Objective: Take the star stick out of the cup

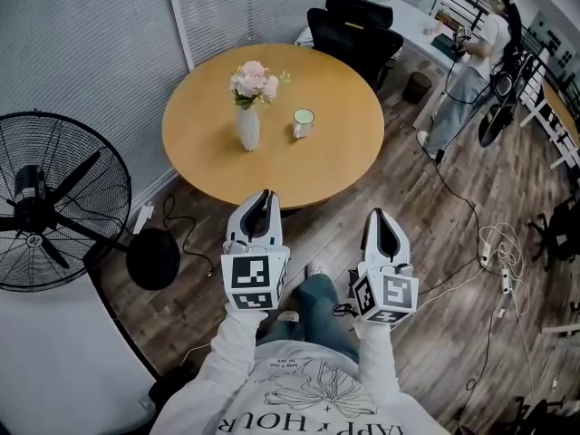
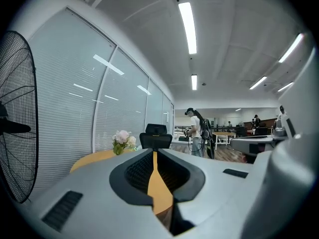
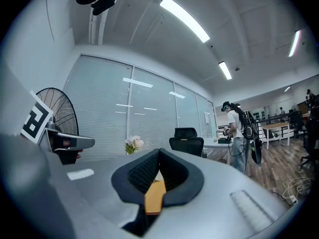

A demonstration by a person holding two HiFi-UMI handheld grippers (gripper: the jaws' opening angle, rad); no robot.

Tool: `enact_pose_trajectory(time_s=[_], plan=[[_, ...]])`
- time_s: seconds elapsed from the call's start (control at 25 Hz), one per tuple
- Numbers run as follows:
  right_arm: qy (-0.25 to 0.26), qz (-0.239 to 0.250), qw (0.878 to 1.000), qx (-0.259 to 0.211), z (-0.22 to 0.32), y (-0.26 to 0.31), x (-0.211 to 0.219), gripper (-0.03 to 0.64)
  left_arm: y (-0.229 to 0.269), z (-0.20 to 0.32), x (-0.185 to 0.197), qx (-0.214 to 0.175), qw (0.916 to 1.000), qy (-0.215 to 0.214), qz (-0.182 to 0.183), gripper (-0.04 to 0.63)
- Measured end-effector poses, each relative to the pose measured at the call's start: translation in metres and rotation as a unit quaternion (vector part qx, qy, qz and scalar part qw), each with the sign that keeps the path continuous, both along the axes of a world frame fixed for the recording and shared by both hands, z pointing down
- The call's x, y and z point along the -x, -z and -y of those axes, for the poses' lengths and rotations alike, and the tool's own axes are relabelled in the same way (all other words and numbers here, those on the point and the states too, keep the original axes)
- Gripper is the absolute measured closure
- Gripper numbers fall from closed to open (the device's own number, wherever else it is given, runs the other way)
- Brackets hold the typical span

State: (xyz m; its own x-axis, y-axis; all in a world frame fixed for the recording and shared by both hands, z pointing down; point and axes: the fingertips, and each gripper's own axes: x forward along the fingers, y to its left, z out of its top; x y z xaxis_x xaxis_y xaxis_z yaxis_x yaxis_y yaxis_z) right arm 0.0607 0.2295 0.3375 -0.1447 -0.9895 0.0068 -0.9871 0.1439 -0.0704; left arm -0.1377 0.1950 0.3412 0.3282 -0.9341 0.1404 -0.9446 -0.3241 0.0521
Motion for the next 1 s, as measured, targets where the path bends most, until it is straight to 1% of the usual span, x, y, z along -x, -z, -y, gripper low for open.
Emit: enact_pose_trajectory(time_s=[0.24,0.48,0.72,1.0], plan=[[0.004,0.0,1.0,0.002,0.037,0.0,-0.01,0.607,-0.005,0.035,-0.012,0.01,0.9999,0.002,0.003,0.588],[0.008,0.006,1.0,0.001,0.083,-0.002,-0.032,0.607,-0.006,0.076,-0.031,0.008,0.9999,0.013,0.003,0.587],[0.023,0.006,1.0,-0.004,0.135,-0.001,-0.052,0.607,-0.008,0.121,-0.052,0.01,0.9997,0.022,0.005,0.585],[0.046,0.009,0.999,-0.009,0.196,0.009,-0.074,0.607,0.002,0.176,-0.079,0.009,0.9993,0.036,0.008,0.555]])
